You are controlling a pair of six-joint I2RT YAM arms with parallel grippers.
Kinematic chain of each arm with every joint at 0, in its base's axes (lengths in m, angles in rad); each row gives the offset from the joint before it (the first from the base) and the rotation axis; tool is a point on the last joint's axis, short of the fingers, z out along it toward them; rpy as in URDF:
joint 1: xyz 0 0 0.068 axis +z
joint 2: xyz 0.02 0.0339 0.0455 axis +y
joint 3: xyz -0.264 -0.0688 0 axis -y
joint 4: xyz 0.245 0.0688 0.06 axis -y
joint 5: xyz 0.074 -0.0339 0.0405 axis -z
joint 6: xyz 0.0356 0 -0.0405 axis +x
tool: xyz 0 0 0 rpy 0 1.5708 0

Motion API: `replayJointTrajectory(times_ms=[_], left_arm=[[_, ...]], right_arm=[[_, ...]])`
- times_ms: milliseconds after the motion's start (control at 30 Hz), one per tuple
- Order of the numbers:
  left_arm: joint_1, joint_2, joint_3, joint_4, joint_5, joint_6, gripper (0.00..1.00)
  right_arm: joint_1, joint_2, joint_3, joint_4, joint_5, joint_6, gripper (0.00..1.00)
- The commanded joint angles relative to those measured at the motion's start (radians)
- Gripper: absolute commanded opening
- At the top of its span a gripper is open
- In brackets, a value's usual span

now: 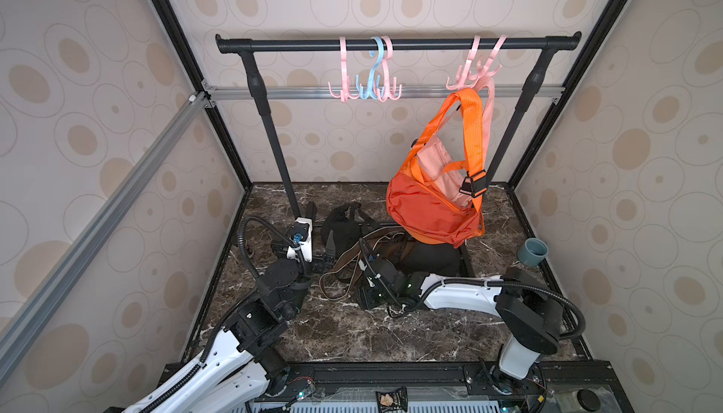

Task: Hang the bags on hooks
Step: Pick up the bag from the bag.

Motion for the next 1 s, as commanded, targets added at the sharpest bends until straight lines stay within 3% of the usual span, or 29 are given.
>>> replayJointTrajectory(times_ms=[0, 200, 367, 667, 967], left_arm=[[0.009, -0.004, -0.004, 0.037, -0.032, 0.014, 1.00], [0.009, -0.001, -0.006, 0.040, -0.031, 0.017, 1.00], [0.008, -0.004, -0.007, 0.043, -0.036, 0.022, 1.00], [0.008, -0.002, -0.007, 0.046, -0.039, 0.026, 1.00], [0.008, -0.013, -0.012, 0.048, -0.004, 0.029, 1.00]], right_arm=[[0.000, 0.055, 0.055, 0.006, 0.074, 0.020, 0.64], [-0.001, 0.116, 0.064, 0.033, 0.100, 0.044, 0.56], [-0.001, 0.138, 0.034, 0.081, 0.080, 0.064, 0.37], [-0.001, -0.086, 0.006, 0.034, 0.106, -0.024, 0.00], [0.002, -0.290, 0.073, -0.062, 0.006, -0.094, 0.00]])
